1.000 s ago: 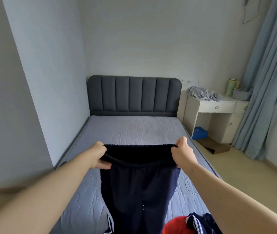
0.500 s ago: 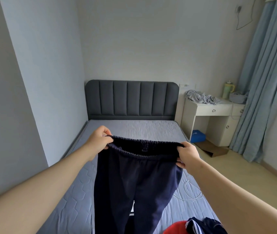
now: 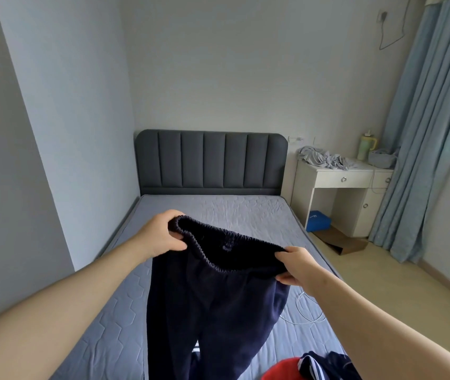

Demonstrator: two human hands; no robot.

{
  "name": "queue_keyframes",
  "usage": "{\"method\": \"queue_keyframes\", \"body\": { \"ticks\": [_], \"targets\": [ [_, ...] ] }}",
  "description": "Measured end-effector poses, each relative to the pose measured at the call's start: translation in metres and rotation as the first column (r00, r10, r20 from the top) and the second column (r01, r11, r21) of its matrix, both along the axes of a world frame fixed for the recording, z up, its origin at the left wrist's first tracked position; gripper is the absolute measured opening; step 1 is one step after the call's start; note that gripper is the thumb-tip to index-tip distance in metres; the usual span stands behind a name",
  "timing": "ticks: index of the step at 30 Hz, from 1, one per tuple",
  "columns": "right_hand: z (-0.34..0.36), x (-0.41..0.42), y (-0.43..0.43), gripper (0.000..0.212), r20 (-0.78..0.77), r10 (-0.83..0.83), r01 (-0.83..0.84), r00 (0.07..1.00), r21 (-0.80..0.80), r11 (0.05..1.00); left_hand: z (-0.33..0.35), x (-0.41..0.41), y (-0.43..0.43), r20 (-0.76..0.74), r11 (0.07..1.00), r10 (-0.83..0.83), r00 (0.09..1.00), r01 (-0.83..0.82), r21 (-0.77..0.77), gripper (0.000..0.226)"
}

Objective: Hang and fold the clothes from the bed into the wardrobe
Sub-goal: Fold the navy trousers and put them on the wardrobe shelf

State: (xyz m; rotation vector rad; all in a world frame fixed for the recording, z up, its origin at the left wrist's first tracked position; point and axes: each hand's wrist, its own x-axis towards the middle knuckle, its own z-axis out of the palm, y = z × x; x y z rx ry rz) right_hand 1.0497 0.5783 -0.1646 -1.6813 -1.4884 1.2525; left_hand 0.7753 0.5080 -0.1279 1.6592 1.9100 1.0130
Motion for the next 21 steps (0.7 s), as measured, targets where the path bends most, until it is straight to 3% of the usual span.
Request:
{"method": "queue_keyframes", "body": {
  "ticks": [2, 5, 8, 12, 15, 17, 21],
  "targets": [
    [-0.006, 0.001, 0.0, 0.014, 0.078, 0.031, -0.038, 0.996, 0.086, 0.996, -0.003, 0.002, 0.0, -0.226, 0.995, 0.062, 0.972, -0.041, 0.095, 0.031],
    [-0.012, 0.005, -0.002, 0.028, 0.153, 0.092, -0.13, 0.984, 0.26, 0.957, -0.002, 0.008, -0.001, -0.212, 0.983, 0.133, 0.968, -0.101, 0.154, 0.011],
    [-0.014, 0.002, -0.008, 0.04, 0.272, 0.215, -0.31, 0.938, 0.377, 0.873, 0.004, 0.012, 0.0, -0.278, 0.976, 0.181, 0.943, -0.137, 0.169, 0.01],
    [-0.023, -0.003, -0.012, 0.048, 0.556, 0.396, -0.608, 0.731, 0.268, 0.748, 0.018, 0.022, 0.003, -0.239, 0.97, 0.143, 0.961, -0.087, 0.228, 0.011],
    [-0.037, -0.002, -0.016, 0.037, 0.647, 0.445, -0.663, 0.619, 0.126, 0.738, 0.036, 0.021, 0.003, -0.187, 0.945, 0.153, 0.97, -0.088, 0.316, 0.009],
    [-0.038, -0.006, -0.021, 0.019, 0.672, 0.362, -0.621, 0.646, 0.186, 0.761, 0.049, 0.017, 0.003, -0.19, 0.931, 0.181, 0.965, -0.106, 0.349, 0.009],
    [-0.018, -0.012, -0.019, 0.023, 0.569, 0.216, -0.493, 0.793, 0.392, 0.776, 0.066, 0.006, 0.003, -0.306, 0.951, 0.251, 0.918, -0.175, 0.256, 0.012]
  ]
}}
